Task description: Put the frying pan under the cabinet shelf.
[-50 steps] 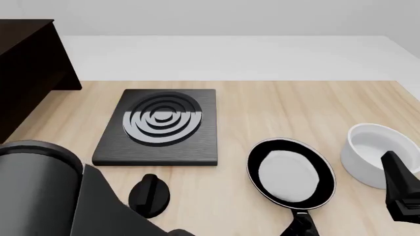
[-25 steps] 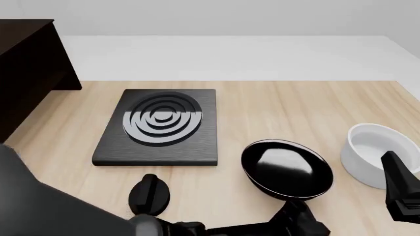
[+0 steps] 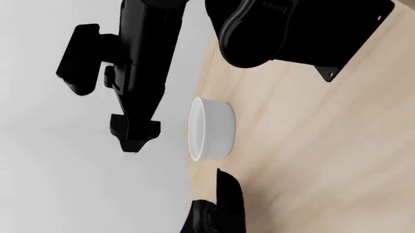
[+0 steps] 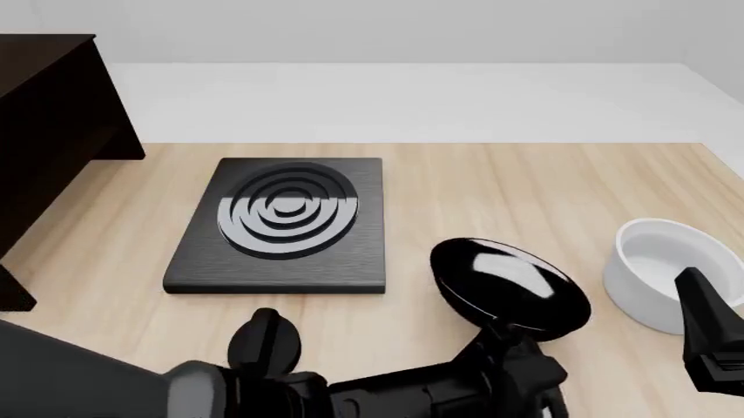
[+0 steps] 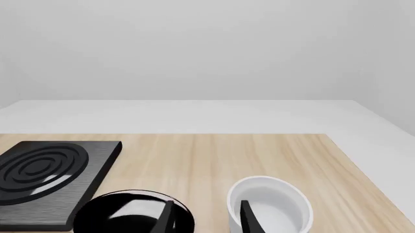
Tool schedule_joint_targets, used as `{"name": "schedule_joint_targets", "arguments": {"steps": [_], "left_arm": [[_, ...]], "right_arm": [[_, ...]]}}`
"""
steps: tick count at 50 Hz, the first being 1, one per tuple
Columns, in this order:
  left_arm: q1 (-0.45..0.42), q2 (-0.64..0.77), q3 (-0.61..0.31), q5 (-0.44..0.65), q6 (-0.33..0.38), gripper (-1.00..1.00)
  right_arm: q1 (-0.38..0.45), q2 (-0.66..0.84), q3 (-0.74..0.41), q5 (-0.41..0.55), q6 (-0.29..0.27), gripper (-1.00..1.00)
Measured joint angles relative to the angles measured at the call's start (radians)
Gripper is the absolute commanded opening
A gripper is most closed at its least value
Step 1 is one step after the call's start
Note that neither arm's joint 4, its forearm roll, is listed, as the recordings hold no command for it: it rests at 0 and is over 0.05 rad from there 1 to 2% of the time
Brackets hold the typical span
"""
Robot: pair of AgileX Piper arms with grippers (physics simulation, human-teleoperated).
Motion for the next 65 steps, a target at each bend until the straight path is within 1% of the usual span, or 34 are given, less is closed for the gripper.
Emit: {"name": "schedule_joint_targets", "arguments": {"steps": [15,27,51,65], "left_arm": [[0.024,-0.056,0.025,-0.041,0.095,-1.0],[0.047,-0.123,0.071,-0.091,0.133,-1.0],[0.139,-0.269,0.204,-0.226,0.156,-1.0],[0.207,-0.328,0.279,-0.295,0.152,-1.0]], "right_arm": [[0.0,0.0,0.0,0.0,0.0,1.0],[0.0,0.0,0.0,0.0,0.0,1.0],[0.0,0.0,0.0,0.0,0.0,1.0],[0.0,0.0,0.0,0.0,0.0,1.0]]}}
